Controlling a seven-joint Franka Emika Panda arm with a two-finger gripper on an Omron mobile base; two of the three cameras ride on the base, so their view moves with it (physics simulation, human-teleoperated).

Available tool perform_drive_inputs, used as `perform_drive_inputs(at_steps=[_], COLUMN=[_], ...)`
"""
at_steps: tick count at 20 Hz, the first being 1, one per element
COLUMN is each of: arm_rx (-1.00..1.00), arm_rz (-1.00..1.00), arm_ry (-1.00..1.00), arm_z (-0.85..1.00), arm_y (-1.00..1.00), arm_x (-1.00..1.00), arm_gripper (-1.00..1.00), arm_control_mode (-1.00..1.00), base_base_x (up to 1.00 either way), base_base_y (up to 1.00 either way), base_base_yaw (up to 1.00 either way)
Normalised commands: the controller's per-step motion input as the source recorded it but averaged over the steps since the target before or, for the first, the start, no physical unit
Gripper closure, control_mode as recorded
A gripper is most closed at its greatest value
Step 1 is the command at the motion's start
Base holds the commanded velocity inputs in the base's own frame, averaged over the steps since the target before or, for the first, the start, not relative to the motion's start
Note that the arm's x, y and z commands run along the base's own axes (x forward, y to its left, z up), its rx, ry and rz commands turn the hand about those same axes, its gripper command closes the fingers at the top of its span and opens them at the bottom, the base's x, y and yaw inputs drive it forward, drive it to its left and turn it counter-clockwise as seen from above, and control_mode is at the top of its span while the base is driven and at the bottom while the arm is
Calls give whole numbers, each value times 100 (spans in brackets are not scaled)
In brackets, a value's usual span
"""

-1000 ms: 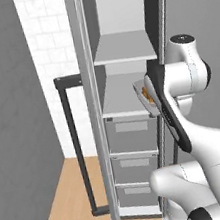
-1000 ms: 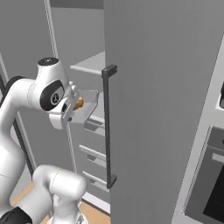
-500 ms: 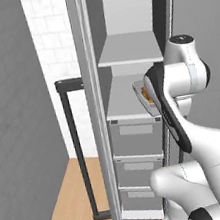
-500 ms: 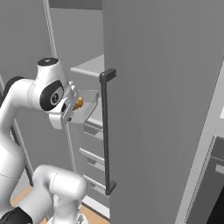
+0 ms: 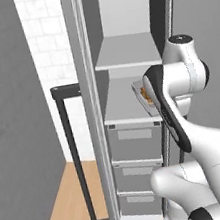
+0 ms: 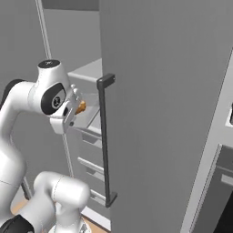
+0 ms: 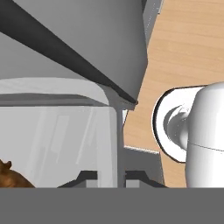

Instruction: Take the meat container that has the chicken drumstick and place it on the second highest rack of the freezer. Then take the vegetable container that has the tomato and mushroom and place it on the highest rack of the freezer.

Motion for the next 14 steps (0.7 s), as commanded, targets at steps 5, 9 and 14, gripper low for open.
perform_drive_inputs(at_steps=[5,9,14], arm_rx=[0,0,0], arm_rz=[0,0,0], arm_ry=[0,0,0], arm_z=[0,0,0], arm_y=[0,0,0], arm_x=[0,0,0], arm_gripper=[100,100,100], arm_control_mode=[100,100,100], base_base_x=[14,1,3], base_base_y=[35,54,37], base_base_yaw=[-24,-23,-17])
